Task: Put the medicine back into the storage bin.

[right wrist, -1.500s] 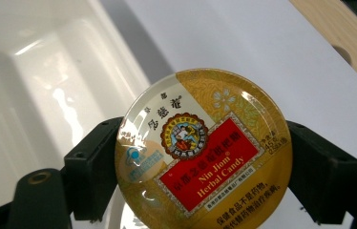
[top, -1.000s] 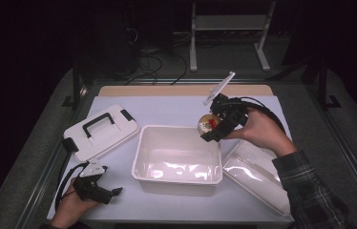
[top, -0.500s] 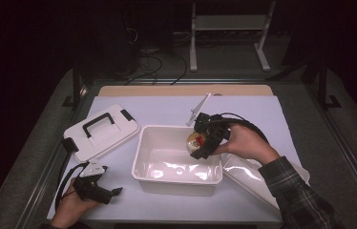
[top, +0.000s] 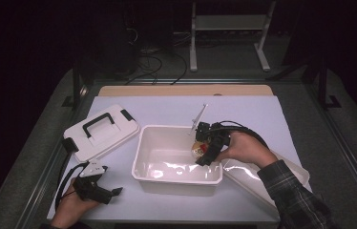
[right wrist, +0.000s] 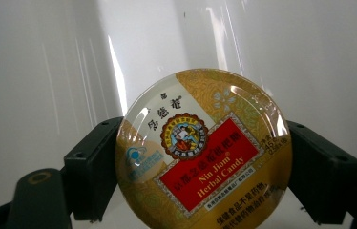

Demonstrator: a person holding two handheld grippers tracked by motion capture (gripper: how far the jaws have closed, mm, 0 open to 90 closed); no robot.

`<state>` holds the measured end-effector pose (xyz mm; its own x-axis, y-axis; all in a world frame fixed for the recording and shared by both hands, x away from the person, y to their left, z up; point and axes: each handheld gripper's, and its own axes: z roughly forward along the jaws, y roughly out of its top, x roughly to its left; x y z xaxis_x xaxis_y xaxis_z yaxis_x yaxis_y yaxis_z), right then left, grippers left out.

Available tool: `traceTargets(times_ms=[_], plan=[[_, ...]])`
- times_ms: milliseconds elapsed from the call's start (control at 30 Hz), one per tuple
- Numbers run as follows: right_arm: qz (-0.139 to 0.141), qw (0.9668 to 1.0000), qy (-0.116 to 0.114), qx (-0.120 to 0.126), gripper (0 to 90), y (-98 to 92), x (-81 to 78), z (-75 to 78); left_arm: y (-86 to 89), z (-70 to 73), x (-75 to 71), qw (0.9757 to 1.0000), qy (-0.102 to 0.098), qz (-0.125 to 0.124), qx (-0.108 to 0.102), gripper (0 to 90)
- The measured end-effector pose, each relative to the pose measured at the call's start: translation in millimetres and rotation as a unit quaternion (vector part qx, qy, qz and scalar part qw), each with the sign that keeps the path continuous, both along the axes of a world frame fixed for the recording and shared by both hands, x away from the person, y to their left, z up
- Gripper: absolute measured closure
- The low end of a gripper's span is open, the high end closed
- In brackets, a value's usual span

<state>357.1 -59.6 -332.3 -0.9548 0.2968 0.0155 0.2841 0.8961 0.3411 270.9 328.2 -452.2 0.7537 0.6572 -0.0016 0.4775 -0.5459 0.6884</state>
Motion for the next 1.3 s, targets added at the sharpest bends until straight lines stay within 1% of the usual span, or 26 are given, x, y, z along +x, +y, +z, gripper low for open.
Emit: traceTargets(times_ms=[100, 167, 267, 300, 367, 433, 567, 700, 767, 933, 1033, 1133, 1167, 1200, 1233, 1267, 1300], plan=[[0.0, 1.0, -0.002, -0.009, 19.8, -0.6, -0.1, -2.2, 0.0, 0.0, 0.0, 1.0, 0.0, 0.0, 0.0, 0.0], [-0.001, 0.9999, 0.0, -0.011, 19.8, -1.6, -0.2, -3.0, 0.0, 0.0, 0.0, 1.0, 0.0, 0.0, 0.0, 0.0], [0.0, 1.0, 0.0, -0.005, 19.6, -2.5, -0.9, -4.4, 0.0, 0.0, 0.0, 1.0, 0.0, 0.0, 0.0, 0.0], [0.0, 1.0, 0.003, -0.005, 19.4, -2.7, -1.1, -5.0, 0.0, -0.1, 0.0, 1.0, -0.001, 0.0, 0.0, 0.0], [-0.002, 1.0, 0.005, -0.001, 18.7, -3.7, -1.2, -5.8, 0.0, -0.1, 0.0, 1.0, 0.0, 0.0, 0.0, 0.0], [-0.007, 0.9999, 0.007, 0.011, 18.4, -5.4, -0.7, -4.2, 0.0, -0.1, 0.1, 1.0, 0.0, 0.0, 0.0, 0.0], [-0.013, 0.9995, -0.001, 0.028, 18.3, -10.6, 0.2, 3.9, 0.0, 0.0, 0.0, 1.0, 0.0, 0.0, 0.0, 0.0], [-0.027, 0.9984, -0.016, 0.048, 18.3, -24.0, -0.6, 17.7, 0.1, -0.1, 0.1, 1.0, -0.001, 0.0, 0.0, 0.0], [-0.037, 0.9972, -0.023, 0.061, 18.3, -32.9, -1.5, 25.9, 0.0, 0.0, 0.0, 1.0, 0.0, 0.0, 0.0, 0.0], [-0.064, 0.9942, -0.041, 0.076, 18.5, -55.3, -5.6, 45.8, 0.0, 0.0, 0.0, 1.0, 0.0, 0.0, 0.0, 0.0], [-0.076, 0.9923, -0.053, 0.082, 18.7, -69.5, -7.8, 54.2, 0.0, 0.0, 0.0, 1.0, 0.0, 0.0, 0.001, 0.0], [-0.095, 0.9897, -0.06, 0.088, 19.6, -84.2, -10.0, 58.3, 0.0, 0.0, -0.1, 1.0, 0.0, 0.0, 0.0, 0.0], [-0.1, 0.9892, -0.062, 0.088, 19.8, -89.0, -10.3, 58.3, 0.0, 0.0, 0.0, 1.0, 0.0, 0.0, 0.0, 0.0], [-0.1, 0.9892, -0.062, 0.088, 19.8, -89.0, -10.3, 58.3, 0.0, 0.0, 0.0, 1.0, 0.0, 0.0, 0.0, 0.0], [-0.108, 0.9884, -0.063, 0.087, 19.9, -93.3, -10.9, 57.9, 0.0, 0.0, 0.0, 1.0, 0.0, 0.0, 0.0, 0.0], [-0.119, 0.9873, -0.062, 0.085, 20.3, -102.2, -11.2, 55.3, 0.0, 0.0, -0.1, 1.0, 0.0, 0.0, 0.0, 0.0], [-0.124, 0.9867, -0.062, 0.084, 20.7, -106.5, -11.2, 53.2, -0.1, -0.1, -0.1, 1.0, 0.0, 0.0, -0.001, 0.0]])
